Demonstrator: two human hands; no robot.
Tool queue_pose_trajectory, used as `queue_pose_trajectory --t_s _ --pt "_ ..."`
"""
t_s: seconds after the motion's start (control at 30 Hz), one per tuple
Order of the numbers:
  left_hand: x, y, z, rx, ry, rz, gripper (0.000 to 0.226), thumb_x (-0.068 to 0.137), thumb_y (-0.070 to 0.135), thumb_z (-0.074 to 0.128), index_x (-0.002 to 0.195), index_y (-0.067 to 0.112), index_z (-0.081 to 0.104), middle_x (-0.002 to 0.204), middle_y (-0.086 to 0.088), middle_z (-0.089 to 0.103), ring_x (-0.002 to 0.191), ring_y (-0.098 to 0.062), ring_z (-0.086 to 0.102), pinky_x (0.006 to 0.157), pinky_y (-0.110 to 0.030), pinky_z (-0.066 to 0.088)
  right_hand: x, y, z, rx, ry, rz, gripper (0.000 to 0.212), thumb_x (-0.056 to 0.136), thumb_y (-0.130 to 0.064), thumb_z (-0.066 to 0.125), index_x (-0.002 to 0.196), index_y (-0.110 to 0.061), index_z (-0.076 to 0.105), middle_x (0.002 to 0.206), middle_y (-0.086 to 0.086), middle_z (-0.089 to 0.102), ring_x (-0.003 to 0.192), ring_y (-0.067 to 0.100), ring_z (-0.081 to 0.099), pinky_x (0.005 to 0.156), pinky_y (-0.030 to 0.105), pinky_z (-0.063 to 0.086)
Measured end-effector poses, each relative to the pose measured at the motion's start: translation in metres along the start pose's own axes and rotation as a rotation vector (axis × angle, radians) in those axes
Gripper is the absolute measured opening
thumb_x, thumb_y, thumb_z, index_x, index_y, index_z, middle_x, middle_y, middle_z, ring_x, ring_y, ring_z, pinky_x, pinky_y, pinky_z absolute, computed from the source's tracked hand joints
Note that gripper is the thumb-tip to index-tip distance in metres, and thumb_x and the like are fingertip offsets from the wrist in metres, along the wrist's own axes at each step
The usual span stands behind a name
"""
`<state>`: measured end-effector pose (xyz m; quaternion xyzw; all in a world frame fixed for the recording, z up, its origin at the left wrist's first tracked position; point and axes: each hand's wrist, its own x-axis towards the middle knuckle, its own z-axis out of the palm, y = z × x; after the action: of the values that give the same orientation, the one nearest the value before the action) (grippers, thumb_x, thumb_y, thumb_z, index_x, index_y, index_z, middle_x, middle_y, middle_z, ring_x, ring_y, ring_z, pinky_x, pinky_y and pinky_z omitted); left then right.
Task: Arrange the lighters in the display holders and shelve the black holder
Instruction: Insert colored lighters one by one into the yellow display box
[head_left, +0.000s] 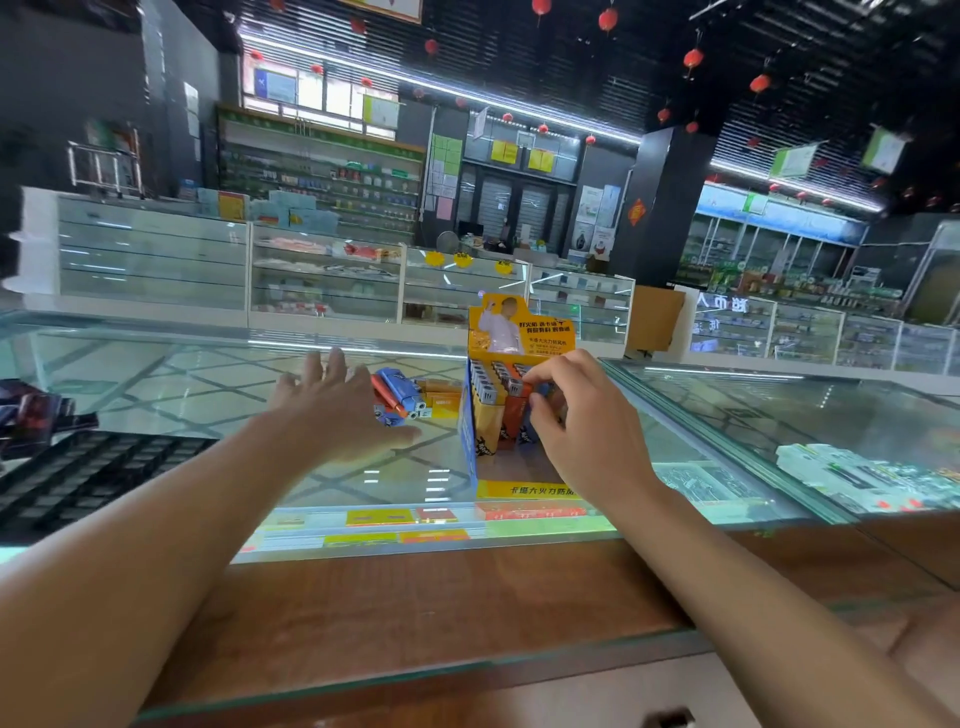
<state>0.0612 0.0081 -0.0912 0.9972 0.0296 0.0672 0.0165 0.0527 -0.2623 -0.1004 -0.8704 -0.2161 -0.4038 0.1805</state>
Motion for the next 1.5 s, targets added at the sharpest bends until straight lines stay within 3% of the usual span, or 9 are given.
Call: queue_pose_trajectory --t_s 0.13,0.27,0.53,0.63,0.8,0.93,1.13,1.3,1.5 --pt "0.019 -0.011 0.008 -0.057 -0.062 0.041 0.142 0.046 0.106 -0.015 0.160 0.035 0.030 0.165 -0.006 0.034 0.148 -0.033 0.039 0.117 -0.054 0.037 0.000 0.001 0.000 0.010 -0.008 0.001 0.011 0.101 -0.024 0.061 0.111 -0.029 0.063 0.109 -0.022 0.045 0.071 0.001 0.053 0.057 0.023 0.040" --pt "0.017 -0.017 0.000 -0.021 -0.026 0.004 0.074 0.096 0.074 0.023 0.114 0.016 0.065 0.097 -0.006 0.058 0.105 -0.030 0.065 0.094 -0.041 0.053 0.000 0.002 0.000 0.019 -0.008 0.007 0.012 0.101 -0.022 0.062 0.112 -0.028 0.064 0.109 -0.023 0.044 0.070 -0.005 0.050 0.057 0.017 0.033" --pt "0.003 -0.031 -0.027 0.019 0.153 -0.057 0.040 0.104 0.048 0.042 0.119 0.018 0.064 0.125 -0.009 0.067 0.108 -0.028 0.062 0.080 -0.038 0.045 0.000 0.001 -0.001 0.038 -0.011 0.012 0.013 0.102 -0.020 0.061 0.112 -0.027 0.064 0.108 -0.024 0.043 0.075 -0.010 0.050 0.060 0.013 0.030" --pt "0.004 -0.035 -0.022 0.003 0.049 -0.108 0.064 0.102 0.070 0.031 0.109 0.016 0.065 0.131 -0.012 0.066 0.115 -0.030 0.062 0.095 -0.041 0.048 0.000 0.000 -0.001 0.037 -0.012 0.012 0.013 0.102 -0.020 0.061 0.112 -0.027 0.065 0.108 -0.023 0.044 0.075 -0.008 0.051 0.059 0.014 0.032" --pt "-0.007 -0.020 -0.024 -0.070 -0.076 -0.066 0.084 0.089 0.088 0.017 0.070 0.017 0.058 0.083 -0.008 0.064 0.082 -0.023 0.064 0.090 -0.037 0.051 0.000 0.001 -0.001 0.041 -0.012 0.013 0.012 0.102 -0.020 0.061 0.112 -0.027 0.064 0.108 -0.022 0.045 0.075 -0.008 0.050 0.061 0.015 0.034" --pt "-0.021 0.006 -0.020 0.072 -0.072 -0.027 0.087 0.081 0.096 0.027 0.107 0.021 0.064 0.097 -0.003 0.064 0.099 -0.025 0.064 0.092 -0.038 0.051 0.001 0.000 0.000 0.051 -0.006 0.008 0.013 0.101 -0.018 0.062 0.111 -0.025 0.065 0.109 -0.021 0.046 0.079 0.002 0.052 0.065 0.027 0.048" --pt "-0.019 0.017 -0.015 -0.015 -0.034 -0.048 0.090 0.090 0.070 0.056 0.153 0.009 0.035 0.151 -0.014 0.049 0.136 -0.033 0.050 0.107 -0.043 0.044 0.001 -0.001 -0.001 0.040 -0.003 0.005 0.014 0.101 -0.018 0.060 0.112 -0.026 0.065 0.110 -0.022 0.045 0.080 0.005 0.054 0.066 0.033 0.052" --pt "-0.009 0.007 -0.016 -0.106 -0.110 -0.136 0.109 0.083 0.062 0.066 0.157 0.003 0.012 0.156 -0.026 0.038 0.139 -0.042 0.042 0.109 -0.050 0.044 0.000 -0.003 -0.001 -0.014 -0.003 0.001 0.018 0.101 -0.016 0.057 0.115 -0.027 0.062 0.115 -0.018 0.049 0.076 0.008 0.054 0.057 0.028 0.043" --pt "-0.014 0.013 -0.016 0.040 -0.118 -0.058 0.061 0.095 0.038 0.053 0.149 0.012 0.039 0.150 -0.018 0.043 0.131 -0.035 0.051 0.100 -0.042 0.045 0.000 -0.006 -0.003 -0.136 -0.002 -0.056 0.019 0.099 -0.017 0.058 0.117 -0.022 0.062 0.115 -0.009 0.058 0.075 0.008 0.054 0.053 0.022 0.036"
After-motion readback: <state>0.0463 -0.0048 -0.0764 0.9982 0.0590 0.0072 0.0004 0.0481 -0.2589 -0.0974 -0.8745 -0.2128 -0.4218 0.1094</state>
